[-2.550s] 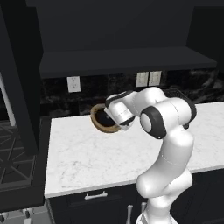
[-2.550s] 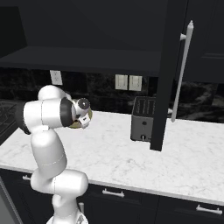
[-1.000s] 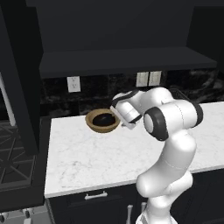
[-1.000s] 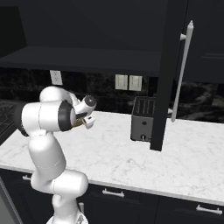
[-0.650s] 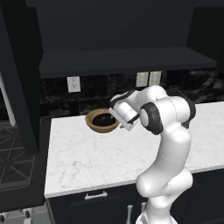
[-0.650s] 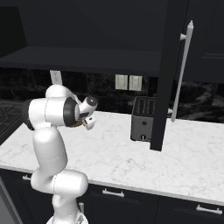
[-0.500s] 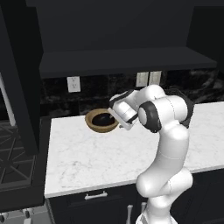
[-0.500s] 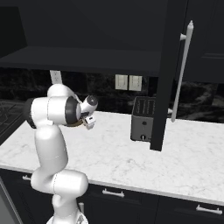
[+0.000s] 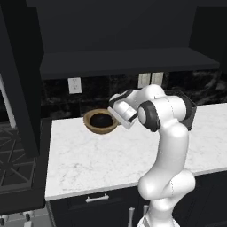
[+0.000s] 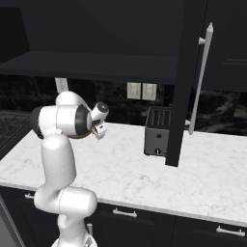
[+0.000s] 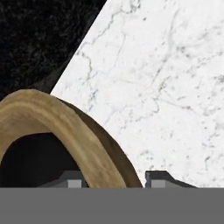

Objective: Pick up the bowls on the counter and stack them on top of one another in the open cabinet. Place the smaller bowl on top of the larger bowl.

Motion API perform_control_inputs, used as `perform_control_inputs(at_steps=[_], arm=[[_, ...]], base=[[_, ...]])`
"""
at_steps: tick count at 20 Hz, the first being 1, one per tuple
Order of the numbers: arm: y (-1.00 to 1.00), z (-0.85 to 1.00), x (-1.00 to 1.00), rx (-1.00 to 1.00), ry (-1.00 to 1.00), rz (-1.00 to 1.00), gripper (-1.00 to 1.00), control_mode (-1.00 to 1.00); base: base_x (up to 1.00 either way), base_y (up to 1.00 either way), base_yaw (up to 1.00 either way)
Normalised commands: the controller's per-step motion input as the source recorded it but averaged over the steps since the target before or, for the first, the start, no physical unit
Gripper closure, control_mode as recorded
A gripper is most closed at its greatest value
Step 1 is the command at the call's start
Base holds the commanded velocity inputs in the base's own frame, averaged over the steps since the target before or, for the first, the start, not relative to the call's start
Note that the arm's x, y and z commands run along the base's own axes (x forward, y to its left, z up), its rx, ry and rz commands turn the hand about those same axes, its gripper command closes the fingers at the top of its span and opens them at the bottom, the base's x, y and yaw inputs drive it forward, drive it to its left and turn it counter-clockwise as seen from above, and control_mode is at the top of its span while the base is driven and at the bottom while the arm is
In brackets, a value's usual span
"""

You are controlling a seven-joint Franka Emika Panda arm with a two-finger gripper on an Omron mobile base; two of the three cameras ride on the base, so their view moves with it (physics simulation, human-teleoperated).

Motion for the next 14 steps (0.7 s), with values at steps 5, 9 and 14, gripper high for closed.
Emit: perform_control_inputs(at_steps=[5, 9, 14], arm=[[0.05, -0.07, -0.04, 0.00, -0.01, 0.00, 1.00, -1.00], [-0.01, 0.01, -0.36, 0.00, -0.08, 0.00, 1.00, -1.00], [-0.15, 0.22, -0.63, 0.01, -0.05, -0.06, 1.00, -1.00]], base=[[0.00, 0.00, 0.00], [0.00, 0.00, 0.00], [0.00, 0.00, 0.00]])
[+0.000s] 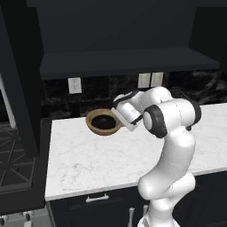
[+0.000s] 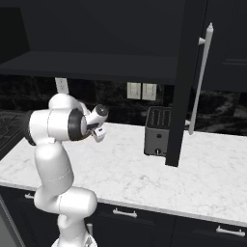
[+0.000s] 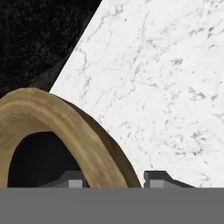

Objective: Pick up the bowls on the counter and stack them on top of one another in the open cabinet. Place the smaller bowl on top of the larger bowl.

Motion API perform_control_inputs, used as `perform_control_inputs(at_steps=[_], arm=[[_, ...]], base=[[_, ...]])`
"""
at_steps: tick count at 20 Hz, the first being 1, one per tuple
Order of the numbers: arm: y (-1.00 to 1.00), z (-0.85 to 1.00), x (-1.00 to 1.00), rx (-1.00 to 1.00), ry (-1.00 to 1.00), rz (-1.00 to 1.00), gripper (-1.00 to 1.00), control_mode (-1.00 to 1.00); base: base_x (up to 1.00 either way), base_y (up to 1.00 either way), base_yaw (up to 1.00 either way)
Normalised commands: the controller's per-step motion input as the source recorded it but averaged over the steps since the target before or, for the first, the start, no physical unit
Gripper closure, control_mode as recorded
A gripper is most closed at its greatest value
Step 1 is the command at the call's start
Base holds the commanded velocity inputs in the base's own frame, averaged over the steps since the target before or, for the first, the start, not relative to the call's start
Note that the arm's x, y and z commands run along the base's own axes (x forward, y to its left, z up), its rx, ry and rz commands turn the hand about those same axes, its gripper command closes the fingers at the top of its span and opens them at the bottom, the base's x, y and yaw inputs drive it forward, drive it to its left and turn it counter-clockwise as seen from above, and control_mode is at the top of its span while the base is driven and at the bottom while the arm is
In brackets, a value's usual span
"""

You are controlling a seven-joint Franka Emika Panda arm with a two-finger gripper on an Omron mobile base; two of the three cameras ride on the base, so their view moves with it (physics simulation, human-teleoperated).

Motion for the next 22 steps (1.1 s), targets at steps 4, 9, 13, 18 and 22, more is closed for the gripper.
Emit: perform_control_inputs(at_steps=[4, 9, 13, 18, 22], arm=[[-0.51, 0.49, -0.71, 0.05, 0.00, -0.11, 1.00, -1.00], [-0.54, 0.76, -0.73, 0.02, 0.01, -0.20, 1.00, -1.00], [-0.57, 0.86, -0.74, 0.00, 0.03, -0.26, 1.00, -1.00], [-0.57, 0.92, -0.71, 0.00, 0.03, -0.22, 1.00, -1.00], [-0.46, 1.00, -0.77, 0.02, 0.00, -0.18, 1.00, -1.00]], base=[[0.00, 0.00, 0.00], [0.00, 0.00, 0.00], [0.00, 0.00, 0.00], [0.00, 0.00, 0.00], [0.00, 0.00, 0.00]])
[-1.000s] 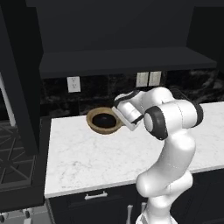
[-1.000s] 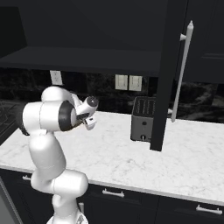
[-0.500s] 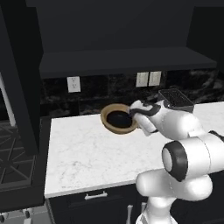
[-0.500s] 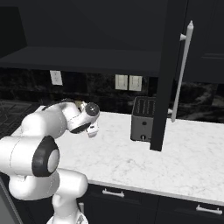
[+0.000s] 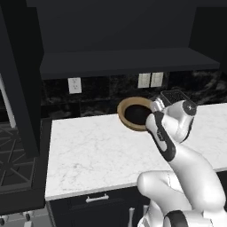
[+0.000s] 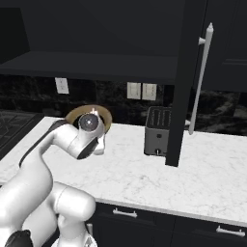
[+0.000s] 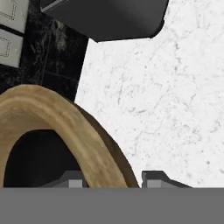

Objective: Pick up the bowls on the counter and stack them on top of one another in the open cabinet. Place the smaller bowl on top of the larger bowl.

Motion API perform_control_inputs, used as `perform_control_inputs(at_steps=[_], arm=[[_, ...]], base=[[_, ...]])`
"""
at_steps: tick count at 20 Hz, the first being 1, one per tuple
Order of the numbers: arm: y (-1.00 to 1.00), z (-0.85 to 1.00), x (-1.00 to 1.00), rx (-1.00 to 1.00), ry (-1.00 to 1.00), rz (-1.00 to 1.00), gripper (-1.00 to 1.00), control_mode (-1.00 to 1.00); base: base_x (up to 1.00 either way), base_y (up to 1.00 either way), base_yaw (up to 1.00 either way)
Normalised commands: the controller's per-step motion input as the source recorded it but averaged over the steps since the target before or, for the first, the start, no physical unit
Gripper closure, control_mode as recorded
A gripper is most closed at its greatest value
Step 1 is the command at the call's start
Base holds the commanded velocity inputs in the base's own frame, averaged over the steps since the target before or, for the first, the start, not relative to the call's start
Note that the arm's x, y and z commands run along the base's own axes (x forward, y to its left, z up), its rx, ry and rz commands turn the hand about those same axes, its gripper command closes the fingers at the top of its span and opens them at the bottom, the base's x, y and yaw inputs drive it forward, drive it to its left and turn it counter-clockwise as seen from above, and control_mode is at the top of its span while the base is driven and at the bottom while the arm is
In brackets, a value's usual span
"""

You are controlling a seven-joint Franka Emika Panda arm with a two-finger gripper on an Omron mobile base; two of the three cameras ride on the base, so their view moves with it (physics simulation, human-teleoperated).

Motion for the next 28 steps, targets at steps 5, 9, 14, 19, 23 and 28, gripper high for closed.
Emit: perform_control_inputs(at_steps=[5, 9, 14, 19, 23, 28], arm=[[-0.30, 1.00, -0.77, 0.17, 0.00, -0.18, 1.00, -1.00], [-0.21, 0.97, -0.70, 0.02, 0.00, -0.15, 1.00, -1.00], [-0.14, 1.00, -0.56, 0.00, 0.00, -0.15, 1.00, -1.00], [-0.02, 1.00, -0.40, 0.00, -0.07, -0.06, 1.00, -1.00], [0.00, 0.98, -0.43, 0.00, -0.31, 0.00, 1.00, -1.00], [-0.01, 0.83, -0.03, 0.00, -0.08, -0.02, 1.00, -1.00]], base=[[0.00, 0.00, 0.00], [0.00, 0.00, 0.00], [0.00, 0.00, 0.00], [0.00, 0.00, 0.00], [0.00, 0.00, 0.00], [0.00, 0.00, 0.00]])
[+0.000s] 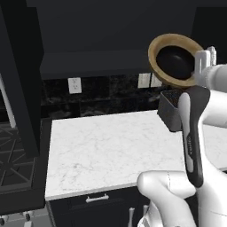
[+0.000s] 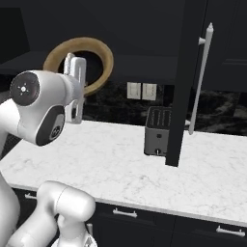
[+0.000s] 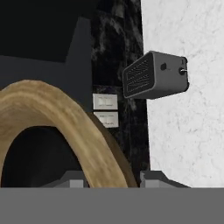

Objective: Pick up the bowls on the counter and stack them on top of one another in the open cabinet. Place the smaller bowl on top of the larger bowl.

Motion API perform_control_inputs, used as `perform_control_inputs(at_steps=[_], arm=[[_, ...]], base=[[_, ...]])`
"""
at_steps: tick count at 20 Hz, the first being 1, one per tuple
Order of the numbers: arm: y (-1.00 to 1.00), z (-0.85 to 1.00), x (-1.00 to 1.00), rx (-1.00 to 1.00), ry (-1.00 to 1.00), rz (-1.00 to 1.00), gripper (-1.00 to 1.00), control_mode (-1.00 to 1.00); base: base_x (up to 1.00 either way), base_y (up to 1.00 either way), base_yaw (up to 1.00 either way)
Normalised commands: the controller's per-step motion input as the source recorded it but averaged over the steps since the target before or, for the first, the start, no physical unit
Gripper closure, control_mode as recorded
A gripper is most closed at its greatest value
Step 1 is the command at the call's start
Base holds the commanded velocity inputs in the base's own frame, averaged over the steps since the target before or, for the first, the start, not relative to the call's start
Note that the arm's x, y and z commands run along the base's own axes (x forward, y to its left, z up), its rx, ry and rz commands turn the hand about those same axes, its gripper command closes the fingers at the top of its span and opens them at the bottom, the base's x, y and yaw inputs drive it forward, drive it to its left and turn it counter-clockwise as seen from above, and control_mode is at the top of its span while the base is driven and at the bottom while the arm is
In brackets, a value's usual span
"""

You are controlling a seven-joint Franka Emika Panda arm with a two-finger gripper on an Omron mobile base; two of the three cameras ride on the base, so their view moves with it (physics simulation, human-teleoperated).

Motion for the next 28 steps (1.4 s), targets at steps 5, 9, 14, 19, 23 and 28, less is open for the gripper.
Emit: perform_control_inputs(at_steps=[5, 9, 14, 19, 23, 28], arm=[[0.00, 0.55, 0.25, 0.00, 0.03, -0.04, 1.00, -1.00], [0.00, 0.04, 0.41, 0.00, -0.01, -0.03, 1.00, -1.00], [0.07, -0.11, 0.58, 0.00, 0.00, 0.00, 1.00, -1.00], [0.17, -0.28, 0.75, 0.00, 0.00, 0.00, 1.00, -1.00], [0.13, -0.26, 0.68, 0.00, 0.01, 0.00, 1.00, -1.00], [0.00, -0.10, 0.68, 0.00, 0.01, 0.00, 1.00, -1.00]], base=[[0.00, 0.00, 0.00], [0.00, 0.00, 0.00], [0.00, 0.00, 0.00], [0.00, 0.00, 0.00], [0.00, 0.00, 0.00], [0.00, 0.00, 0.00]])
